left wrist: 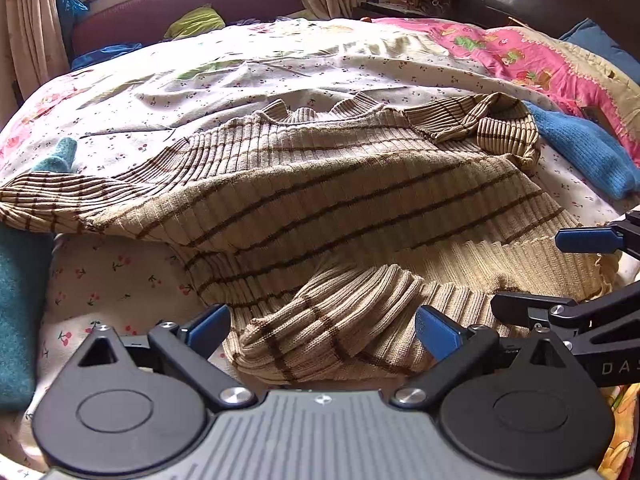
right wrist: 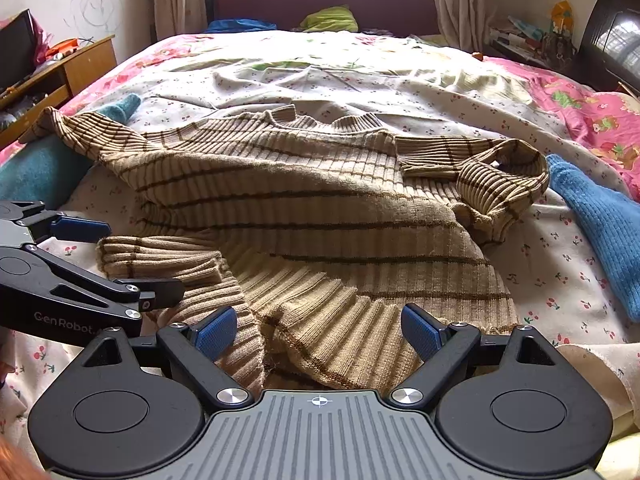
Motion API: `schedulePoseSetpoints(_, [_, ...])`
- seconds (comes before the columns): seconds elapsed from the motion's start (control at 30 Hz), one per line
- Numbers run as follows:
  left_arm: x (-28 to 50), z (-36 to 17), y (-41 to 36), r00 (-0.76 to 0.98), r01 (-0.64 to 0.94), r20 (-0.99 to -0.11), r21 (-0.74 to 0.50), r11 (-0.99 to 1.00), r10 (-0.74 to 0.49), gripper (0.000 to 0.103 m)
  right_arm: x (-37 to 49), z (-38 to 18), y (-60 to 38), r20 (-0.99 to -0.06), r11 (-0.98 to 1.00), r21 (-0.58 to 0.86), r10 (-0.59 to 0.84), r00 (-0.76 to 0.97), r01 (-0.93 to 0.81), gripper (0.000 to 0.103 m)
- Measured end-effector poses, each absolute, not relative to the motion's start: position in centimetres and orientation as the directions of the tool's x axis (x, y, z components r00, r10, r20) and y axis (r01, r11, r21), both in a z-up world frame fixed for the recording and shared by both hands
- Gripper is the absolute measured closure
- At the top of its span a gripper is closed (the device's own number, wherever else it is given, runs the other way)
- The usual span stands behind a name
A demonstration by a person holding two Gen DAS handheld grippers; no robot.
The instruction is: Fold small clothes
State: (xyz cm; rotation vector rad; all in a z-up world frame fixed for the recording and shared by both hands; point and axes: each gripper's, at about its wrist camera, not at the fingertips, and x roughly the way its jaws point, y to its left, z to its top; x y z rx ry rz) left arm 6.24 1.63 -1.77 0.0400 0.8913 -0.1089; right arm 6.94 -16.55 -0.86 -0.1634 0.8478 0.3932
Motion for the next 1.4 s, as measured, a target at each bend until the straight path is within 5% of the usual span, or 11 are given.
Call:
schedulePoseSetpoints(0.57, [7.3, -2.6, 1.6, 0.585, 0.150, -0.806, 0.000, 0.989, -0.089, 0.004, 8.0, -1.8, -16.3, -0.774, 0.888, 0.029, 0.310, 0.552, -0.459, 0.013])
schedulePoseSetpoints(0.73, [7.2, -2.9, 1.6, 0.570, 0.201, -0.814, 0.007, 0.980, -0.111, 0.015, 8.7, -2.6, -16.5, -0.796, 0.877, 0.073, 0.338, 0.501, -0.475, 0.019])
schedulePoseSetpoints(0.93, [7.9, -3.6, 2.1, 0.541, 0.230, -0.828, -0.023, 0.973, -0.148, 0.034, 9.8, -3.3, -16.4, -0.808, 0.857, 0.115, 0.374, 0.454, -0.502, 0.042])
schedulePoseSetpoints(1.0, [8.0, -3.6, 2.1, 0.543, 0.244, -0.826, -0.019, 0.970, -0.152, 0.047, 9.9, -2.8, -16.4, -0.808, 0.842, 0.142, 0.402, 0.431, -0.520, 0.068])
schedulePoseSetpoints(1.17, [8.1, -3.1, 3.3, 0.533, 0.271, -0.817, -0.083, 0.959, -0.221, 0.070, 9.9, -1.8, -16.8, -0.809, 0.821, 0.189, 0.441, 0.389, -0.539, 0.097])
schedulePoseSetpoints(1.4, [5.8, -1.8, 6.4, 0.513, 0.253, -0.798, -0.213, 0.944, -0.318, 0.077, 7.2, 0.5, -17.1, -0.798, 0.761, 0.242, 0.509, 0.322, -0.602, 0.100])
